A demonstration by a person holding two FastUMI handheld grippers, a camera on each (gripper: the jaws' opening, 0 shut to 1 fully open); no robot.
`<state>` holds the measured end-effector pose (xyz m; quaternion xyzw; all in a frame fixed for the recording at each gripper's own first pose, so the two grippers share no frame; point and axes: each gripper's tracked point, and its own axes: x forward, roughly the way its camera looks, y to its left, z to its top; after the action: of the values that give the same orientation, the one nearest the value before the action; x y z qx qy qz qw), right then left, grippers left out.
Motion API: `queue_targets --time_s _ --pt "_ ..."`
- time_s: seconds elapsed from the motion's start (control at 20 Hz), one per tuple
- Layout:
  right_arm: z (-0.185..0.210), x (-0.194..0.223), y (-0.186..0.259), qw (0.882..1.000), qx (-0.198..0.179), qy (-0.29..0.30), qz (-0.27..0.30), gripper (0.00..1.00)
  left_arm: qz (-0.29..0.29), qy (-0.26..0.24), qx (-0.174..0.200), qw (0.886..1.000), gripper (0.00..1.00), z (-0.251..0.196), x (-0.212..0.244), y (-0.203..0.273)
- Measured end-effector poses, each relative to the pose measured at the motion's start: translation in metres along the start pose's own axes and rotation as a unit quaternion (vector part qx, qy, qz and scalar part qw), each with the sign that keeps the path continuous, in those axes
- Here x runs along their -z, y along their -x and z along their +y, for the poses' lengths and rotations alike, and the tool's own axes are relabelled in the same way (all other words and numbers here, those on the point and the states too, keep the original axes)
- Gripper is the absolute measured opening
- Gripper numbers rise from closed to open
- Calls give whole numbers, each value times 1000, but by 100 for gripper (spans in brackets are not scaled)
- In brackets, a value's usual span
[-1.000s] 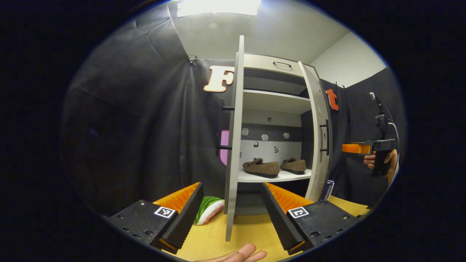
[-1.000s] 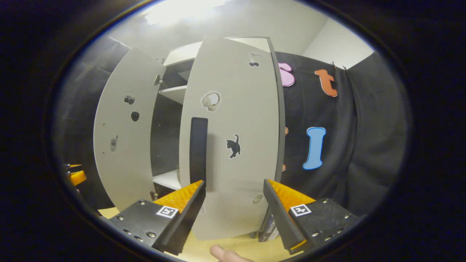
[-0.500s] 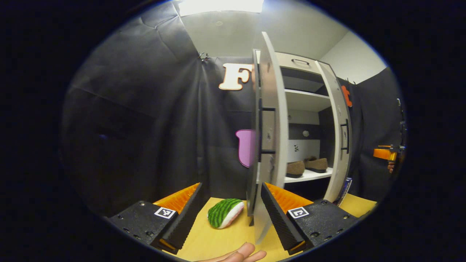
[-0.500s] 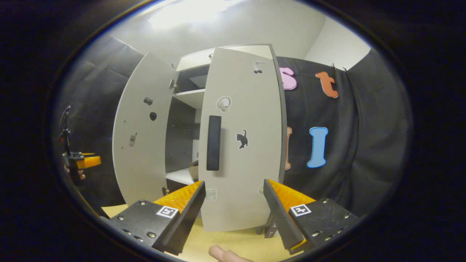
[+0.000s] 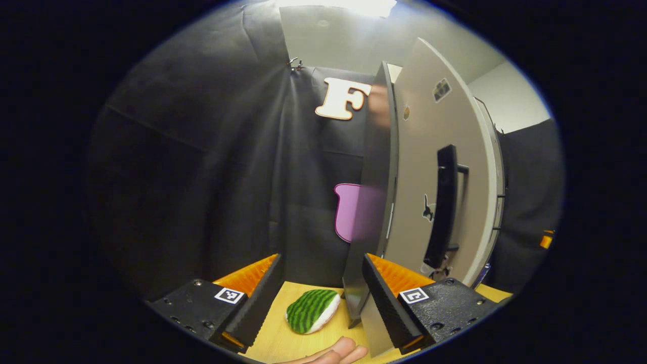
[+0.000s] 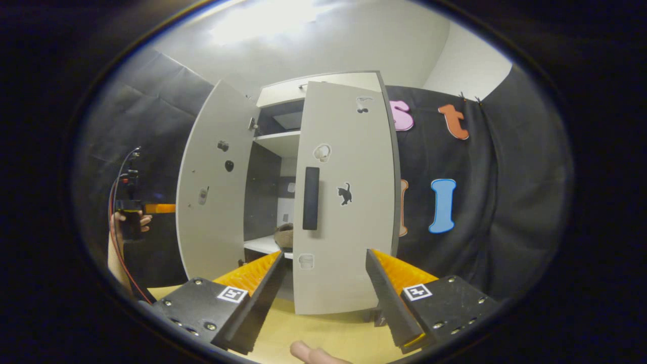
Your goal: Grab one shoe with the right hand and put it into the shoe cabinet, grab the other shoe with the left hand and put it into the shoe cabinet; then close the right door with the right hand and the left door with the left hand.
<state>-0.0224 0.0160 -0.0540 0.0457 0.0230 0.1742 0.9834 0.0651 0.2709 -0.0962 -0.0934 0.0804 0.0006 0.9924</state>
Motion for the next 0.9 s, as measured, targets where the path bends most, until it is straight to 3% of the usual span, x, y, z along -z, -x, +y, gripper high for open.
queue_targets --time_s 0.1,0.25,0.3,0.35,0.45,0.6,0.9 --pt "6 0 7 1000 -6 -3 -3 94 2 4 17 1000 94 -2 -9 -13" --pt "13 -1 16 1000 -12 2 -10 96 4 -22 12 1000 93 -3 -19 -25" --pt "14 -2 20 1000 -13 5 -12 98 7 -27 18 999 96 -12 -21 -27" --pt "17 -3 23 1000 -17 8 -15 96 13 -31 30 999 93 -24 -22 -26" --pt "20 -4 28 999 -24 17 -21 96 23 -29 61 997 96 -54 -22 -22" --pt "15 0 32 1000 -21 14 -17 94 12 -26 48 998 89 -71 -31 -19" --pt "5 2 37 1000 -9 -9 -22 94 23 -33 62 997 93 -101 -24 -16"
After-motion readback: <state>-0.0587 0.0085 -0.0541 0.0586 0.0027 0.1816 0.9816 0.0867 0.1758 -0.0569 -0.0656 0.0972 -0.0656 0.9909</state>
